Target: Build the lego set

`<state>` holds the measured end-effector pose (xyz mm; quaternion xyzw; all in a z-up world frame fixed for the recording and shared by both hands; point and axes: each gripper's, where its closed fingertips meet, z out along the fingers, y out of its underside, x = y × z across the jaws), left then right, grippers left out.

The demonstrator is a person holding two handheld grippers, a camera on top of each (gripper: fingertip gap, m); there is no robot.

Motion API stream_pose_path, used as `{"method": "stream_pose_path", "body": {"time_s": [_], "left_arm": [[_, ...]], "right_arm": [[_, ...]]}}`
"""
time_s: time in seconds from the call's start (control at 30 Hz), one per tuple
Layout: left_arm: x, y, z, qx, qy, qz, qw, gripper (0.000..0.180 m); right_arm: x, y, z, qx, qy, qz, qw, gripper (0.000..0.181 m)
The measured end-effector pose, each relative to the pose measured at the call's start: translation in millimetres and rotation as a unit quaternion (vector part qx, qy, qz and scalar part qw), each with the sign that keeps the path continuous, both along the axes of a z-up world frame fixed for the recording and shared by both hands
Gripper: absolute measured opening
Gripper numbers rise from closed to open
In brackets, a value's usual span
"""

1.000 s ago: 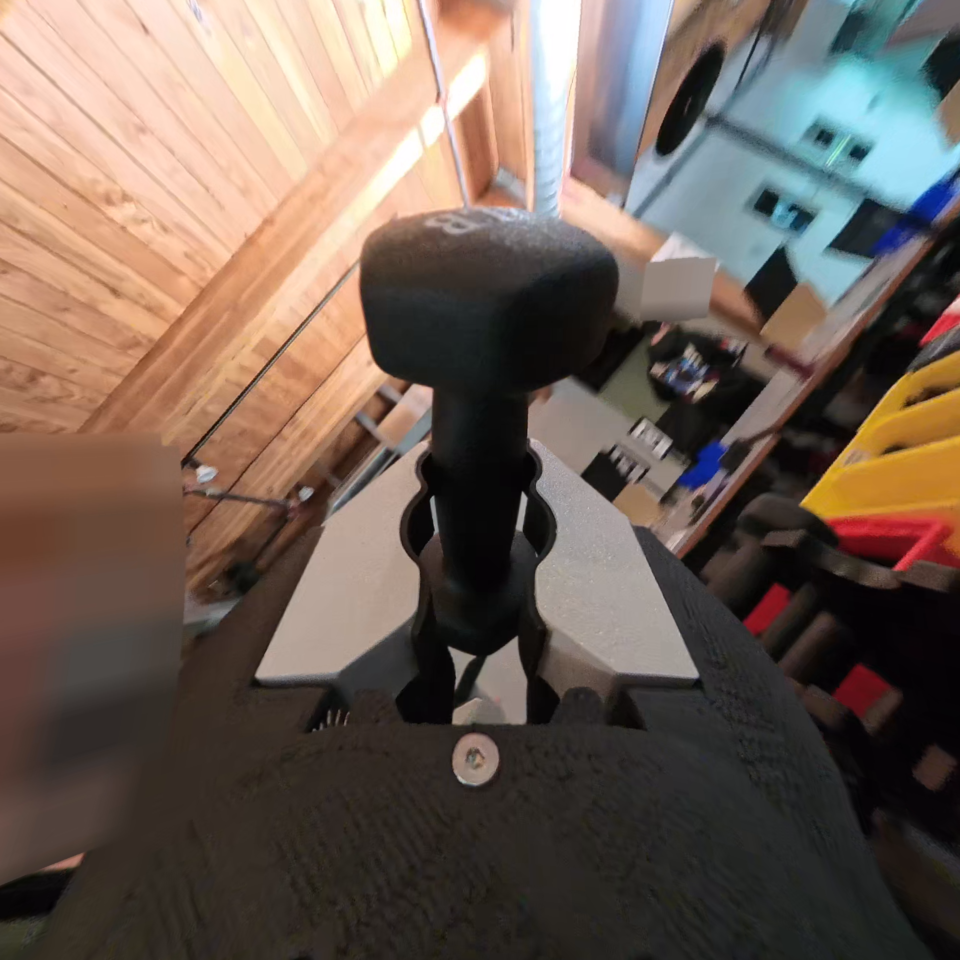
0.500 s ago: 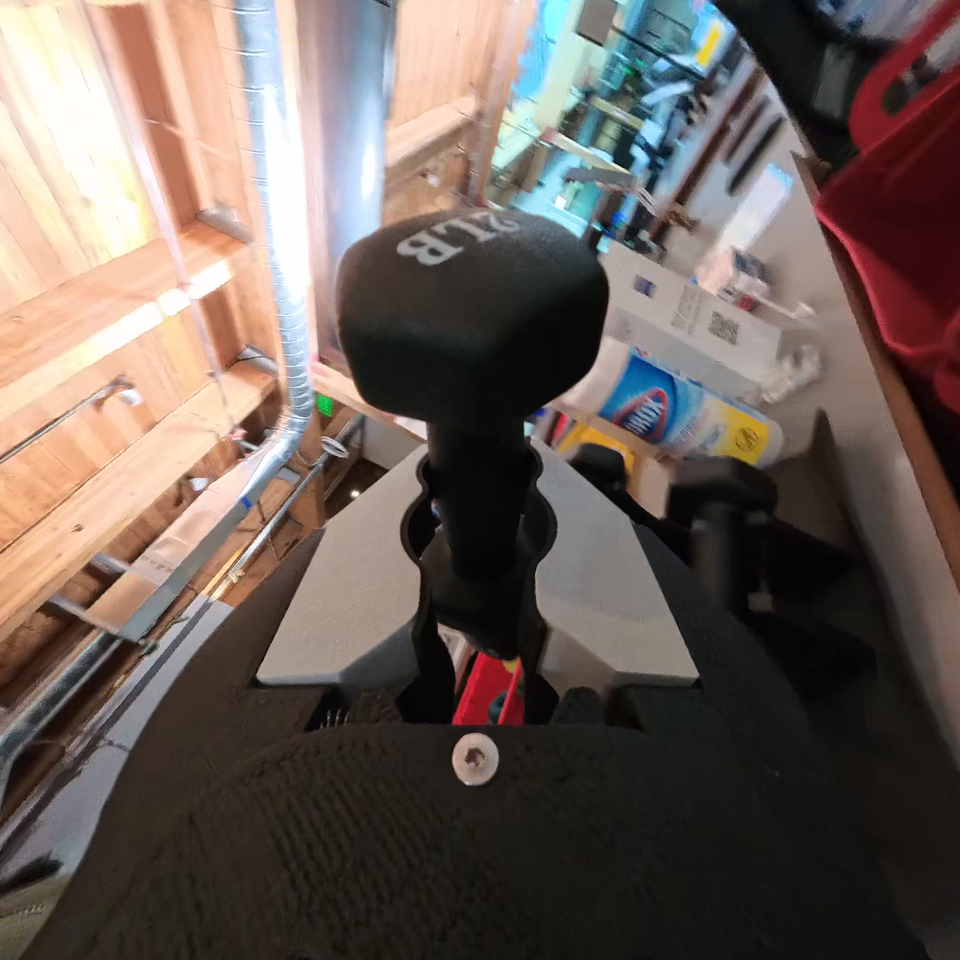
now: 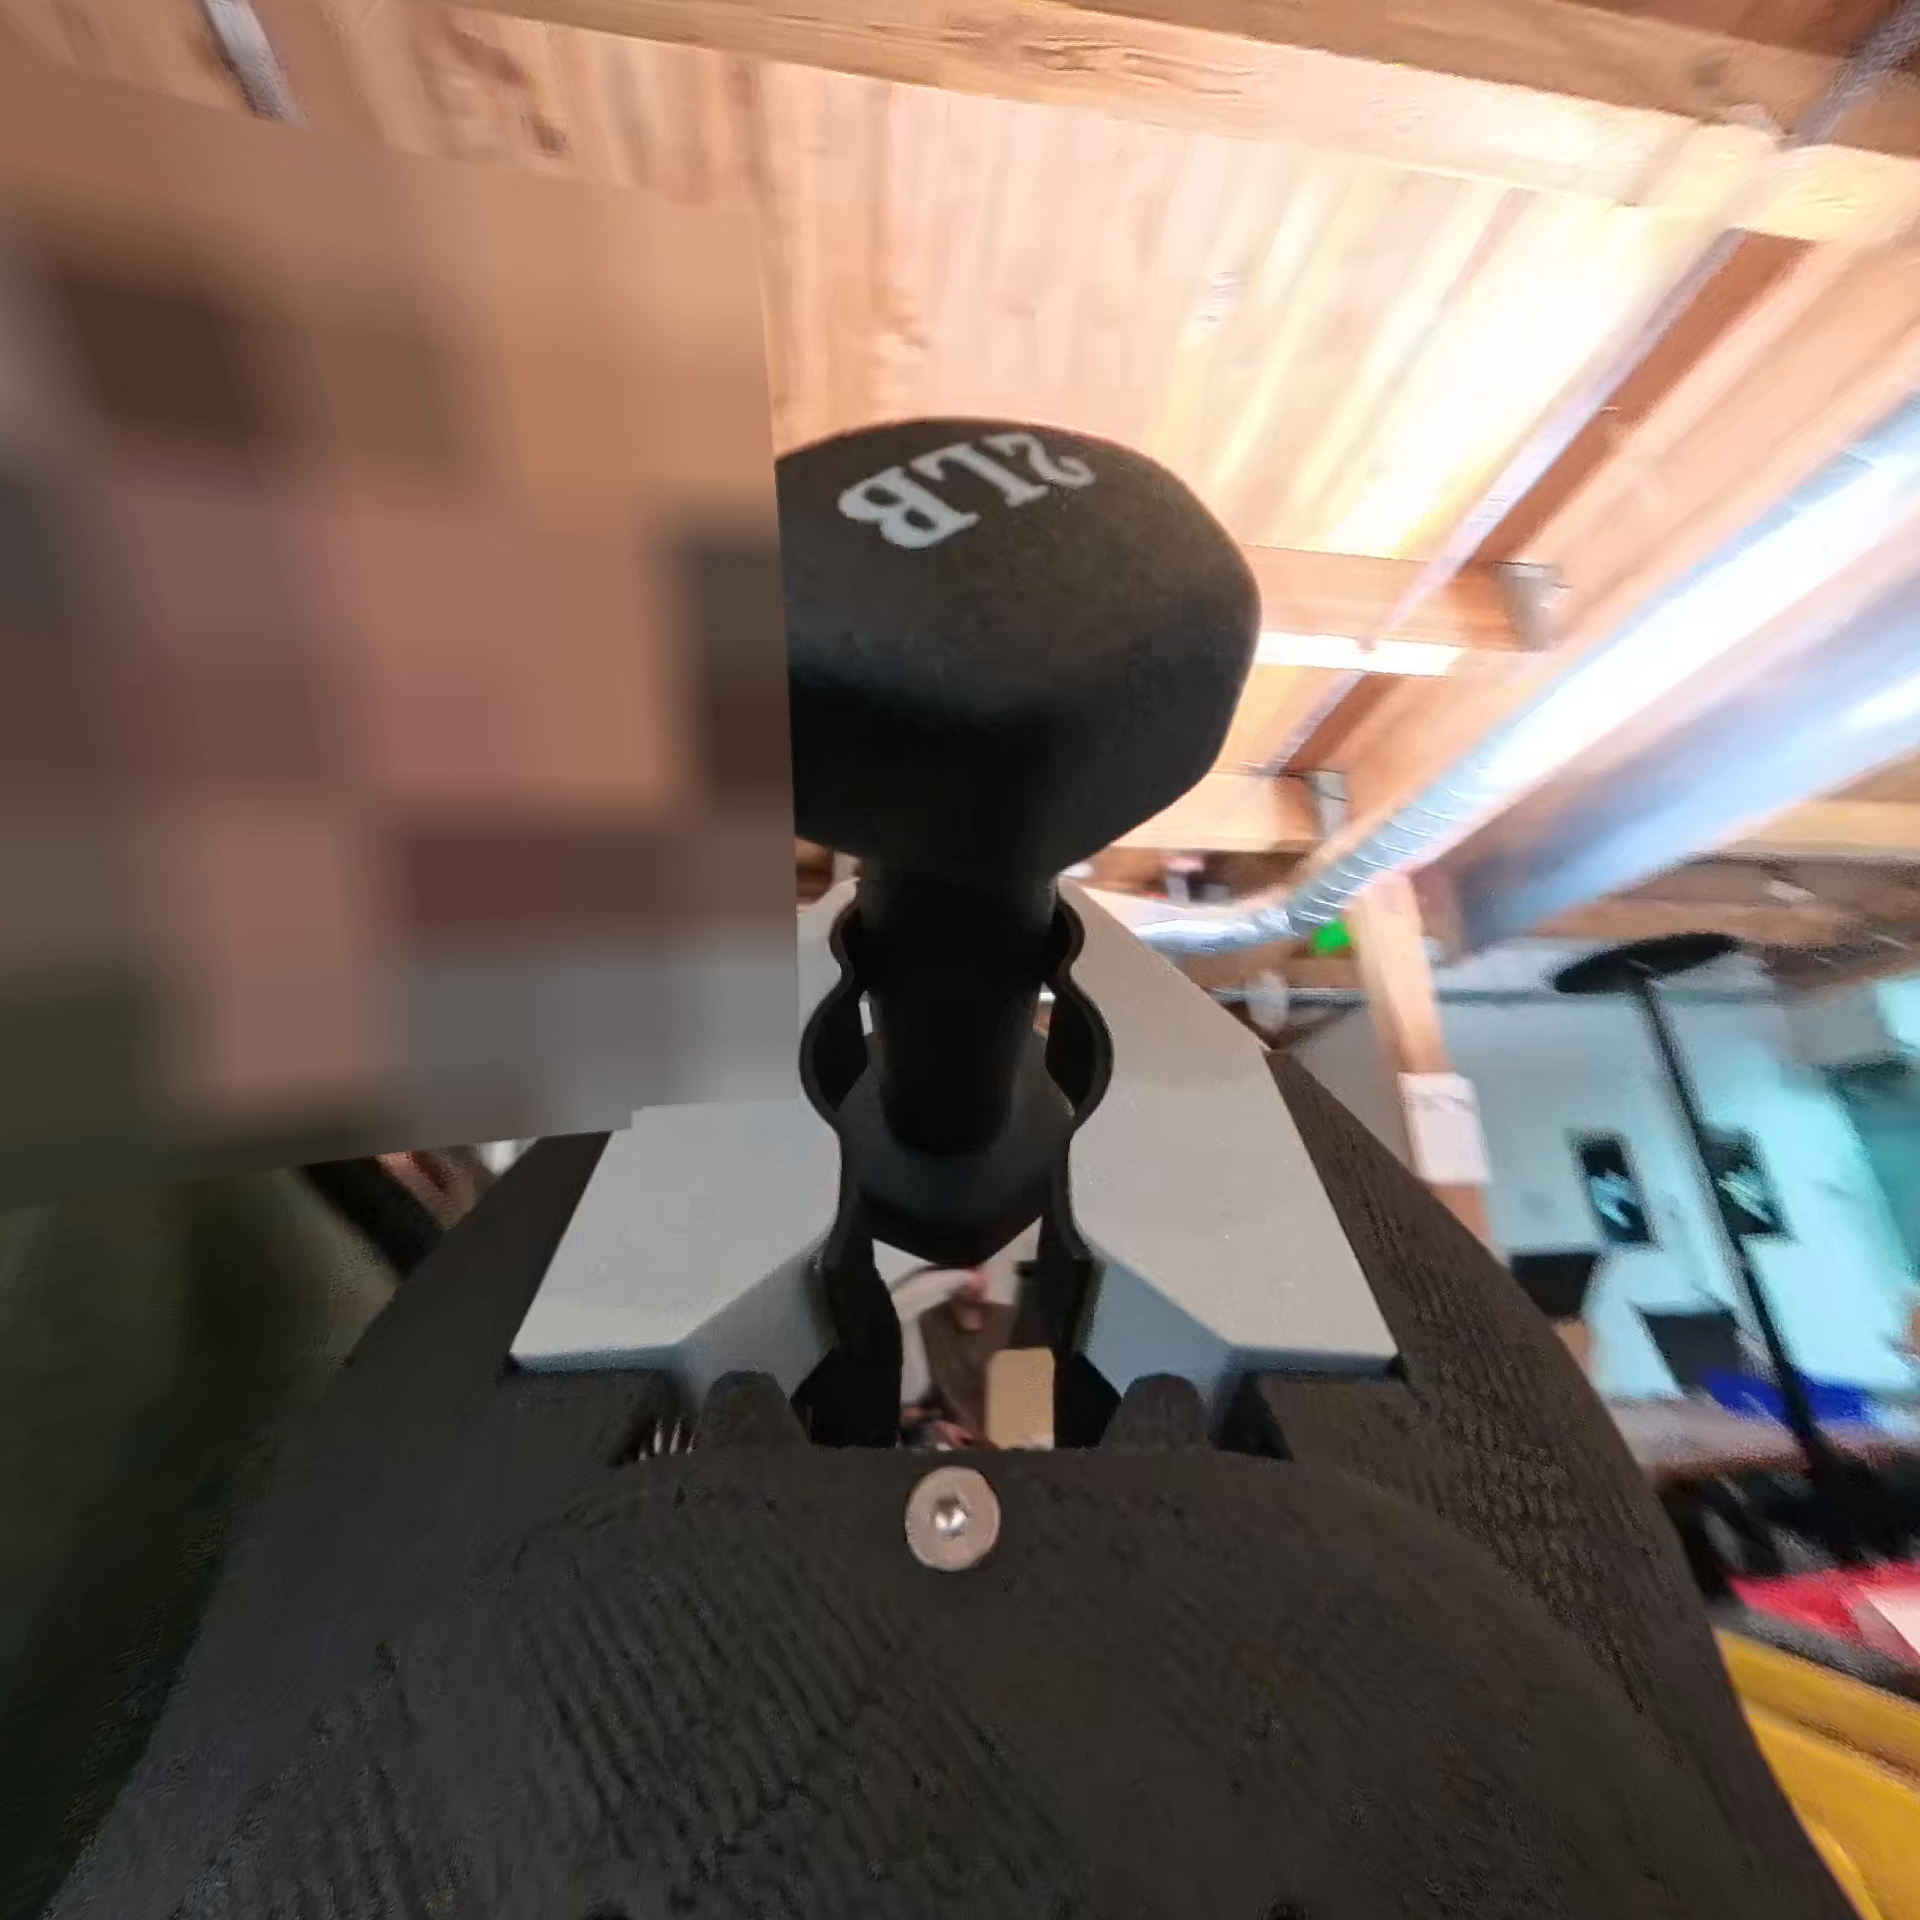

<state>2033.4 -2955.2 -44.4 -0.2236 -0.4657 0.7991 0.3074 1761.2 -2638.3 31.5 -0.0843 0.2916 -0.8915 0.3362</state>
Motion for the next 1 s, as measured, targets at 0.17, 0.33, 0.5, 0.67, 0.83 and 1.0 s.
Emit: {"method": "stream_pose_path", "body": {"time_s": [0.17, 0.33, 0.5, 0.67, 0.83, 1.0], "left_arm": [[42.1, -0.4, 9.9, -0.007, 0.041, 0.058, 0.997, 0.066], [78.3, 4.8, 14.0, -0.016, 0.052, 0.11, 0.992, 0.066], [104.8, 11.3, 19.8, -0.022, 0.051, 0.145, 0.988, 0.065], [127.3, 25.0, 28.4, -0.03, 0.049, 0.172, 0.983, 0.064], [147.4, 40.5, 34.8, -0.039, 0.052, 0.195, 0.979, 0.064], [182.9, 61.6, 38.6, -0.044, 0.066, 0.235, 0.969, 0.064]], "right_arm": [[-77.8, -57.7, -71.6, 0.177, -0.224, -0.108, 0.952, 0.03], [-112.5, -83.7, -168.9, 0.294, -0.367, -0.132, 0.873, 0.031], [-98.0, -91.2, -160.1, 0.278, -0.339, -0.109, 0.892, 0.03], [-16.9, -65.9, -43.0, 0.083, -0.111, 0.007, 0.99, 0.03], [75.6, -14.0, 22.1, -0.066, 0.082, 0.149, 0.983, 0.03], [100.6, -23.2, 27.4, -0.055, 0.103, 0.183, 0.976, 0.03]]}}
